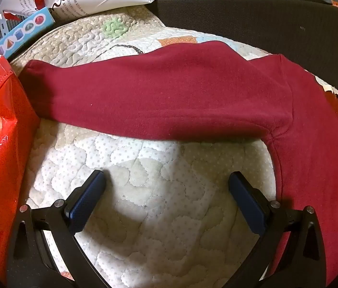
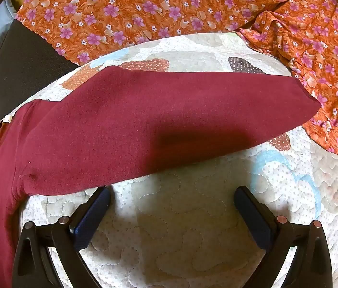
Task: Fold small clothes
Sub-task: 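Position both grippers over the spread dark red sweater, then grasp the sweater sleeve cuff with the right gripper and lift it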
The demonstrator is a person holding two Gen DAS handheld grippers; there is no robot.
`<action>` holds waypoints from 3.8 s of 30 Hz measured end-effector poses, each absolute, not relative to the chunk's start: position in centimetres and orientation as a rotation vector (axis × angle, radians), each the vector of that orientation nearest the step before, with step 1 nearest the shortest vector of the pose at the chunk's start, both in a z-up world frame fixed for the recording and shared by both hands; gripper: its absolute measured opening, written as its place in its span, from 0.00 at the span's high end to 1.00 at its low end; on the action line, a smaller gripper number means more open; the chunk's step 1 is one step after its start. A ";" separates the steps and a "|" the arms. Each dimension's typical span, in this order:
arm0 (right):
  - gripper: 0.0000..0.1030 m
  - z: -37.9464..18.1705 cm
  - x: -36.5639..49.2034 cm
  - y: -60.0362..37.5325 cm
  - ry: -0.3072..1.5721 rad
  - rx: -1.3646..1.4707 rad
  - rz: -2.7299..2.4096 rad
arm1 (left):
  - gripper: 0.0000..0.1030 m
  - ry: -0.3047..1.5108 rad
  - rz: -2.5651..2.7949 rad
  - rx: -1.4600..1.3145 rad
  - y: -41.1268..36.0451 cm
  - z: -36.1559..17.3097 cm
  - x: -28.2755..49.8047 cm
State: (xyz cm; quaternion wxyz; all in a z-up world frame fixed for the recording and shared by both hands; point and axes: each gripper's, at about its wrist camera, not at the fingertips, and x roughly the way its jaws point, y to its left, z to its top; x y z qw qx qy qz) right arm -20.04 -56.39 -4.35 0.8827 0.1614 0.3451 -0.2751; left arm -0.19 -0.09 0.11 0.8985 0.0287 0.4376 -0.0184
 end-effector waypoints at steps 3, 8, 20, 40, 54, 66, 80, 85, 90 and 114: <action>0.00 -4.3 -19.9 -56.3 0.730 0.318 -0.584 | 0.00 0.930 -0.017 0.050 -0.4 0.4 -1.0; 0.02 -4.0 -20.5 -55.9 0.720 0.344 -0.560 | 0.00 0.922 -0.039 0.040 -1.6 2.6 -3.0; 0.08 1.0 -23.5 -40.9 0.669 0.257 -0.309 | 0.01 0.815 -0.092 0.013 -6.0 9.0 -6.5; 0.08 2.9 -18.3 -32.2 0.674 0.216 -0.300 | 0.01 0.785 -0.215 0.095 -7.7 9.0 -8.3; 0.08 3.2 -17.0 -31.6 0.689 0.216 -0.289 | 0.01 0.815 -0.225 0.076 -8.1 8.4 -7.7; 0.08 3.2 -15.5 -30.3 0.703 0.199 -0.271 | 0.01 0.830 -0.231 0.080 -8.3 8.2 -7.1; 0.08 2.9 -14.0 -29.2 0.724 0.191 -0.242 | 0.00 0.845 -0.203 0.037 -7.0 7.9 -6.1; 0.08 2.8 -13.2 -28.7 0.731 0.194 -0.222 | 0.01 0.869 -0.174 0.008 -5.7 7.4 -5.2; 0.08 2.7 -11.6 -27.1 0.733 0.173 -0.173 | 0.01 0.900 -0.127 -0.057 -3.8 7.0 -4.1; 0.10 6.9 -2.2 -18.7 0.688 0.038 0.118 | 0.01 0.999 -0.004 -0.123 1.1 4.9 -0.9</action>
